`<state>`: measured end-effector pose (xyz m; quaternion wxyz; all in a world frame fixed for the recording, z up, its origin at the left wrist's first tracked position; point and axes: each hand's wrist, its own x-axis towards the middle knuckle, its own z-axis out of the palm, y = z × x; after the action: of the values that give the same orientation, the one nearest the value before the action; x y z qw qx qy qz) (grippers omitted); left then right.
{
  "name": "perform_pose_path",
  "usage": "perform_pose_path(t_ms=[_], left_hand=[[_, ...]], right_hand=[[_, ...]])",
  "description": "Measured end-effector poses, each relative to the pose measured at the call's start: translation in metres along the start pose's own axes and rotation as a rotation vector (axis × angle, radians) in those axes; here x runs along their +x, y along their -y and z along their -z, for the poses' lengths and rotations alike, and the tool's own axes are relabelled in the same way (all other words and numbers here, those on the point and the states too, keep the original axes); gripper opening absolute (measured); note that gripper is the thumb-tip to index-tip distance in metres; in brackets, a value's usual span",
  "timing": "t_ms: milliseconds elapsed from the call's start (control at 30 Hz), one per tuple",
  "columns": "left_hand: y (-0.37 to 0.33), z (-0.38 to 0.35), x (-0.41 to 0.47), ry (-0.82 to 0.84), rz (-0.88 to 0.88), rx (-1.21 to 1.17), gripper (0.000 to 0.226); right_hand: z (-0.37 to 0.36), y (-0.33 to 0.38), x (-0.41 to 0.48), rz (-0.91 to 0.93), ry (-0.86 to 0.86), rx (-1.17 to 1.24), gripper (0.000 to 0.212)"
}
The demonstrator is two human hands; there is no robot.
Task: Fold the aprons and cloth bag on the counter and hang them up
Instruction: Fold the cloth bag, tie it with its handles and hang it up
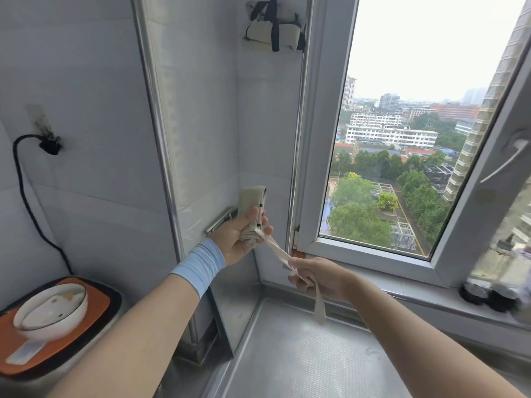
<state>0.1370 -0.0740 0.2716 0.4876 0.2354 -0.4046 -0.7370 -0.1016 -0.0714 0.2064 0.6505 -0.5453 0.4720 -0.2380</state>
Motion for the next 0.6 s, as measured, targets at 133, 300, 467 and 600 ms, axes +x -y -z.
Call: perform_pose_path(t_ms=[133, 300, 467, 600], left_hand=[[0.005, -0.013, -0.011, 0.430, 0.386, 0.608, 0.028], [0.053, -0.037, -0.005, 0.483, 0.725, 1.492, 0.035], [0.094, -0.012, 0.007, 0.079, 0.596, 1.686, 0.042], [0.099, 0.029, 0.010, -0.209, 0.492, 1.183, 0.041]], right_hand=[[0.016, 0.008, 0.002, -0.075, -0.189, 0.079, 0.030], [0.010, 0.047, 0.007, -0.055, -0.255, 0.029, 0.041], [-0.006, 0.079, -0.009, 0.078, -0.306, -0.033, 0.049], [0.005, 0.059, -0.024, -0.002, -0.119, 0.023, 0.036]])
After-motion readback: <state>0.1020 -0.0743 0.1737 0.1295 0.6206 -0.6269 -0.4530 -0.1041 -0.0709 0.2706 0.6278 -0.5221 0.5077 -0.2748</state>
